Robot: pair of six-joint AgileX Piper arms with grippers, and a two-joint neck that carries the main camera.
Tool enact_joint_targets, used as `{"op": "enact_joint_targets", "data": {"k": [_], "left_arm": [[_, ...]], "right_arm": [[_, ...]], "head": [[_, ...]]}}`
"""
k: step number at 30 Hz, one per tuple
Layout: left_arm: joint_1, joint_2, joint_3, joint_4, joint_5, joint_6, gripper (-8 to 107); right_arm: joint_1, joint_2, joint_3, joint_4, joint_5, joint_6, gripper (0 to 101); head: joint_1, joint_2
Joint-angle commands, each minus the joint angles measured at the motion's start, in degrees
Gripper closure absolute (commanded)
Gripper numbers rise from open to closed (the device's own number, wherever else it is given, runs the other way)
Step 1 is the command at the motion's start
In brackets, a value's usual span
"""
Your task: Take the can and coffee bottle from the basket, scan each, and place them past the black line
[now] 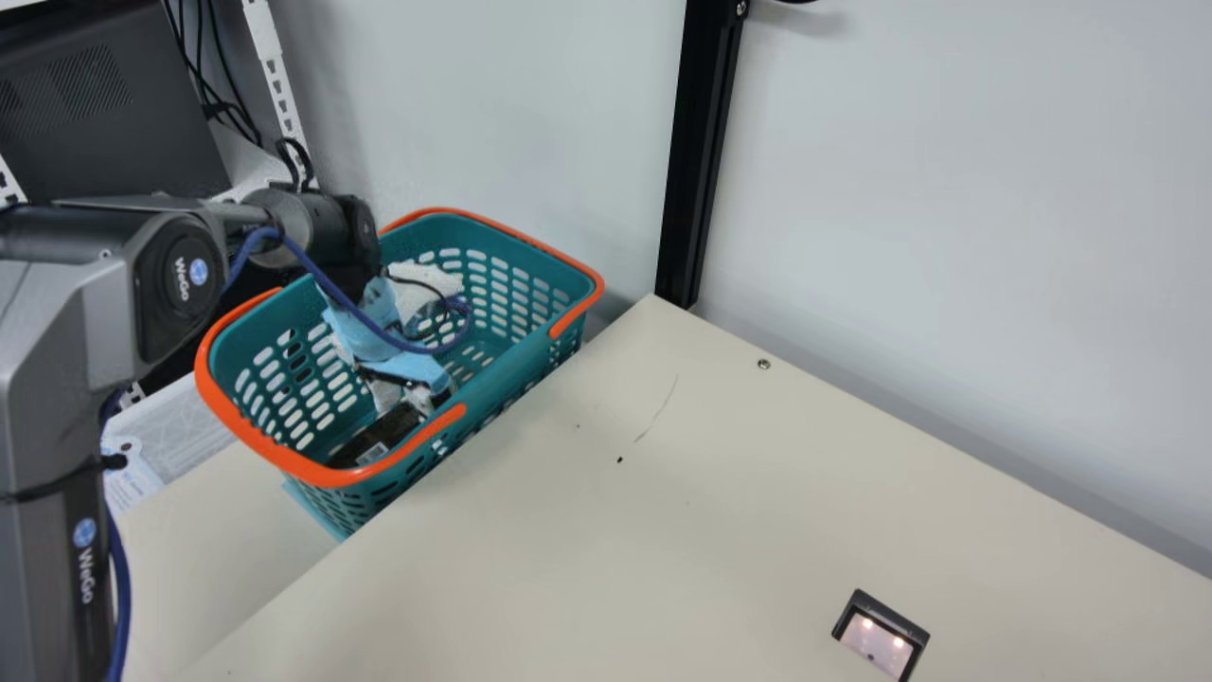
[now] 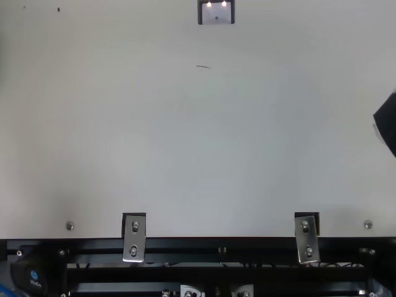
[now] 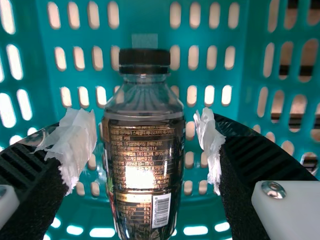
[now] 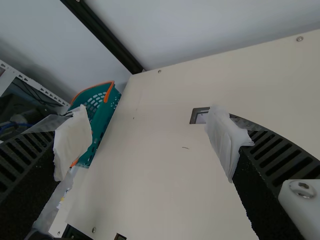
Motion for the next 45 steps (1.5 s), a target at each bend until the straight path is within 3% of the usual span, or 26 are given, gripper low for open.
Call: {"op": "enact_joint_targets", "data": {"k": [1, 16, 17, 24, 29, 37, 45], "left_arm": [[-0.08, 0.45, 0.07, 0.36, -0.16, -0.26, 9], [0.54, 5.36, -2.24, -1.62, -0.91, -0.07, 9], [0.57, 5.55, -2.32, -1.76, -1.04, 0.06, 89], [0.97, 3.99, -2.60, -4.54, -3.08, 1.95, 89], [1.79, -1.93, -2.38, -11.46, -6.03, 6.18, 89], [3.03, -14.63, -1.42, -32.45, -10.54, 15.45, 89], [3.10, -25.61, 0.76, -56.83, -9.33, 21.41, 89]], "right_arm": [[0.00, 0.00, 0.00, 0.00, 0.00, 0.00, 0], [0.00, 0.00, 0.00, 0.00, 0.00, 0.00, 0], [0.00, 0.00, 0.00, 0.00, 0.00, 0.00, 0], [0.00, 0.00, 0.00, 0.00, 0.00, 0.00, 0], [0.00, 0.00, 0.00, 0.00, 0.00, 0.00, 0], [0.00, 0.00, 0.00, 0.00, 0.00, 0.00, 0], [0.00, 0.00, 0.00, 0.00, 0.00, 0.00, 0]], "head": [[-1.04, 0.90], [-1.04, 0.90], [-1.04, 0.90], [-1.04, 0.90], [-1.04, 0.90], [-1.04, 0.90], [-1.04, 0.90]]}}
